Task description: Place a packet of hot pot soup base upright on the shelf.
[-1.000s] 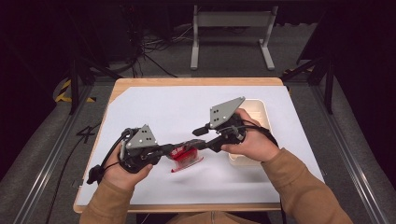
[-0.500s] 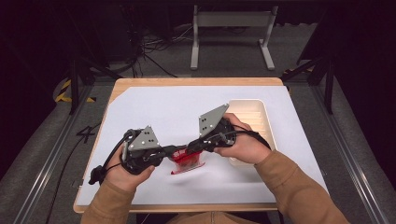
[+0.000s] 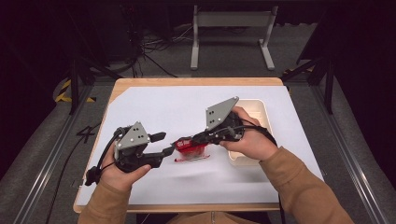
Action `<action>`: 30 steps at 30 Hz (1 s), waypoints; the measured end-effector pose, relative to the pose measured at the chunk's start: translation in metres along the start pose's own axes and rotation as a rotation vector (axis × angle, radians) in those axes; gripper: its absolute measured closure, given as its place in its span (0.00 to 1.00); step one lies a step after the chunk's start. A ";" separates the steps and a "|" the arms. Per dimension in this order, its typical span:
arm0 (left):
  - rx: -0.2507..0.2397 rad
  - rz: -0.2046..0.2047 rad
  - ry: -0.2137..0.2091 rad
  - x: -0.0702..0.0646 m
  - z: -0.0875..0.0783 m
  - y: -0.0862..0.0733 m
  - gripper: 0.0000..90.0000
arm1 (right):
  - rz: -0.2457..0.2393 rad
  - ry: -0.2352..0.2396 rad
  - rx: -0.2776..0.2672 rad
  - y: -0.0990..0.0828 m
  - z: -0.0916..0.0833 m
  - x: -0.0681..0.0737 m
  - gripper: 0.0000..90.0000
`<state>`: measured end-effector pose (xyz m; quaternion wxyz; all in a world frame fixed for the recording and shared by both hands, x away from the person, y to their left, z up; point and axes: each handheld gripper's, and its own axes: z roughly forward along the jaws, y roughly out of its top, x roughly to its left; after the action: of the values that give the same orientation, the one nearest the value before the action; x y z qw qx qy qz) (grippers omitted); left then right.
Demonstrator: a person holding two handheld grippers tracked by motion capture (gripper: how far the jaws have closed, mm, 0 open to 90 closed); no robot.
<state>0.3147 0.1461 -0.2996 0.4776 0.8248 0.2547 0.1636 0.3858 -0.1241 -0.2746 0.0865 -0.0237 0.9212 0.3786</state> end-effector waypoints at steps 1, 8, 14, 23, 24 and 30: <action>-0.007 -0.004 0.004 0.000 -0.001 0.000 0.51 | 0.000 -0.007 -0.004 0.000 -0.004 -0.001 0.99; -0.034 -0.033 0.012 0.006 -0.006 -0.002 0.45 | 0.005 -0.057 -0.022 -0.001 -0.025 -0.010 0.99; -0.082 -0.096 0.030 0.015 -0.011 -0.006 0.43 | 0.009 -0.109 -0.034 -0.005 -0.045 -0.019 0.99; -0.113 -0.121 0.065 0.025 -0.014 -0.012 0.40 | 0.006 -0.178 -0.028 -0.010 -0.069 -0.028 0.99; -0.120 -0.117 0.073 0.025 -0.013 -0.012 0.40 | 0.004 -0.184 -0.028 -0.011 -0.070 -0.029 0.99; -0.126 -0.116 0.093 0.029 -0.012 -0.015 0.38 | 0.009 -0.237 -0.016 -0.018 -0.083 -0.036 0.99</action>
<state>0.3278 0.1773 -0.3056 0.5250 0.7685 0.3130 0.1894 0.4118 -0.1958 -0.2222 0.1931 0.0245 0.9016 0.3864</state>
